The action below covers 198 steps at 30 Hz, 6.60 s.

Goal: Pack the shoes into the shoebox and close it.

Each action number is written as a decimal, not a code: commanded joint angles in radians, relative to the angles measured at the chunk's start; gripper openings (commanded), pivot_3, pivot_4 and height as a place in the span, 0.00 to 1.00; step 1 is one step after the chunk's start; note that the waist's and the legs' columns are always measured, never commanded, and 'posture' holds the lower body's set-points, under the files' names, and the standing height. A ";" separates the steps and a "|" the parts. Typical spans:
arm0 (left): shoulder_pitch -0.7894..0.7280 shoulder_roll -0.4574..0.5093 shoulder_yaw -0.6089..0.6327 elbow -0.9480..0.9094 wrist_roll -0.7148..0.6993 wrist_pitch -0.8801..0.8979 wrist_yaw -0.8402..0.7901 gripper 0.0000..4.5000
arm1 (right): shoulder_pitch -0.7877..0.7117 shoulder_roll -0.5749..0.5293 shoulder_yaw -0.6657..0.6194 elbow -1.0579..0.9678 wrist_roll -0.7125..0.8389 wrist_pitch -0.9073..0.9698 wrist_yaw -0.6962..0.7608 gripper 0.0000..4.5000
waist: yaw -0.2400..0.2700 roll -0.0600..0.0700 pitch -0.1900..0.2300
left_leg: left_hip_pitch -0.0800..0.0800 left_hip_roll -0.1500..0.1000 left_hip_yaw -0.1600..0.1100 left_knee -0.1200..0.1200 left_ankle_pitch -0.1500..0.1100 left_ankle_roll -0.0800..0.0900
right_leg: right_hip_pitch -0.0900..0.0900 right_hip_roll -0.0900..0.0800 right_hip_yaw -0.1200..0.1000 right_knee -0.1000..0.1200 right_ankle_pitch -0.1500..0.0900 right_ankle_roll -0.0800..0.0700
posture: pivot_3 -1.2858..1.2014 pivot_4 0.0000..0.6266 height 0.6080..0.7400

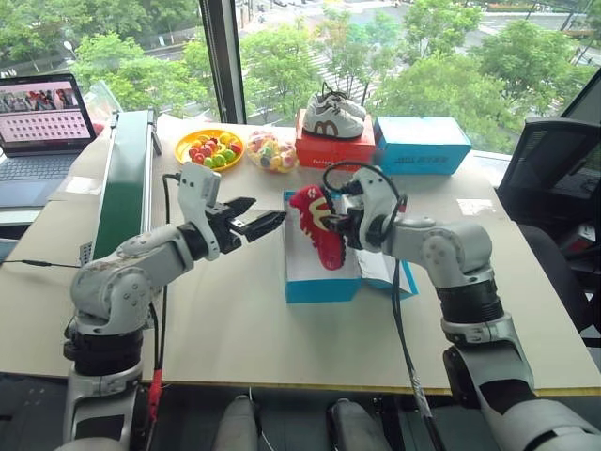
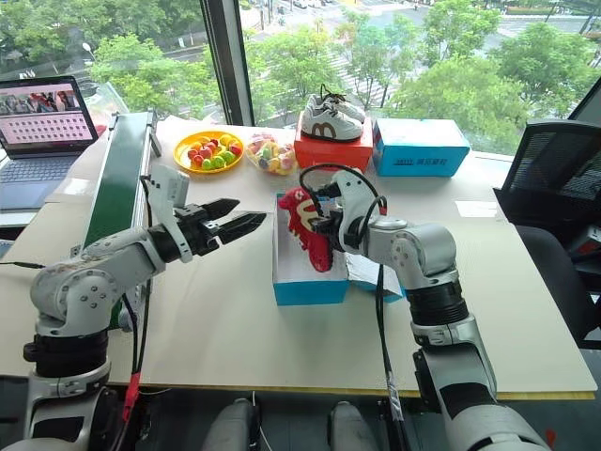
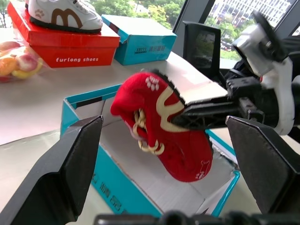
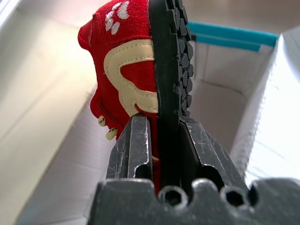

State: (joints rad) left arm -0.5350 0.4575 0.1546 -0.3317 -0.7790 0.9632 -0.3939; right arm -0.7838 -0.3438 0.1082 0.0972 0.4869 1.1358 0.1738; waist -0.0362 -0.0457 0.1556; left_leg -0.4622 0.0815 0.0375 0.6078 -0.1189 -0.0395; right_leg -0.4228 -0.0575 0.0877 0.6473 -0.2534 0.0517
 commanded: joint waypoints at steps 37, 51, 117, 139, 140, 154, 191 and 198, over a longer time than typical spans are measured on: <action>0.086 0.106 0.257 0.339 0.486 -0.364 0.392 1.00 | 0.011 0.116 0.019 -0.206 0.023 -0.480 0.572 0.99 | 0.002 0.000 0.000 | 0.000 0.001 0.000 -0.001 0.000 0.000 | 0.000 0.000 -0.001 0.000 0.000 0.000 | 0.52 0.24 1.00; 0.064 0.128 0.299 0.641 0.536 -0.614 0.321 1.00 | 0.043 0.088 0.100 -0.172 -0.105 -0.548 0.594 0.99 | 0.020 0.000 0.000 | 0.000 0.001 0.000 -0.001 0.000 -0.001 | -0.001 0.000 -0.003 0.000 0.001 -0.001 | 0.52 0.24 1.00; -0.064 -0.203 0.024 -0.079 0.081 -0.108 0.274 0.52 | -0.027 0.199 -0.548 -0.013 0.655 -0.079 0.077 1.00 | 0.017 -0.002 0.000 | -0.013 0.002 -0.011 0.006 0.003 0.000 | 0.000 -0.001 -0.018 0.000 0.001 -0.001 | 0.52 0.24 1.00; -0.183 -0.097 0.222 -0.280 -0.220 0.101 0.434 0.52 | -0.084 0.199 -0.497 0.074 0.674 -0.107 0.151 1.00 | 0.026 0.001 0.001 | -0.012 0.002 -0.011 0.004 0.004 0.001 | 0.001 -0.001 -0.019 0.000 0.002 -0.002 | 0.52 0.24 1.00; -0.187 -0.102 0.212 -0.276 -0.224 0.100 0.441 0.52 | -0.088 0.202 -0.503 0.069 0.683 -0.107 0.146 1.00 | 0.022 0.001 0.001 | -0.012 0.002 -0.011 0.004 0.004 0.001 | 0.001 -0.001 -0.019 0.000 0.002 -0.002 | 0.52 0.24 1.00; -0.172 -0.141 0.096 -0.196 -0.214 0.032 0.402 0.52 | -0.077 0.191 -0.548 -0.051 0.814 -0.109 0.051 1.00 | 0.023 0.001 0.001 | -0.011 0.002 -0.012 0.004 0.004 0.001 | 0.001 -0.001 -0.019 0.000 0.002 -0.002 | 0.52 0.24 1.00; 0.095 0.532 0.072 -0.143 -0.141 -0.011 -0.383 1.00 | -0.135 -0.261 -0.044 -0.134 0.372 -0.084 0.288 0.05 | 0.016 0.006 0.004 | -0.011 0.002 -0.010 0.001 0.004 0.001 | -0.002 -0.001 -0.018 -0.001 -0.001 -0.005 | 0.52 0.24 1.00; 0.131 0.520 0.079 -0.209 -0.165 0.001 -0.383 1.00 | -0.084 -0.319 0.060 -0.043 0.213 -0.153 0.481 0.05 | 0.024 0.006 0.004 | -0.012 0.002 -0.010 0.002 0.004 0.001 | -0.002 -0.001 -0.018 -0.001 -0.001 -0.005 | 0.52 0.24 1.00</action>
State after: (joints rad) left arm -0.4067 0.9778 0.2145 -0.5007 -0.9278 0.9705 -0.7771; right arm -0.8658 -0.6365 0.1832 0.0447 0.7423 1.0304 0.6076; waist -0.0122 -0.0395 0.1597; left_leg -0.4740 0.0839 0.0278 0.6099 -0.1152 -0.0386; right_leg -0.4247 -0.0589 0.0693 0.6468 -0.2547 0.0466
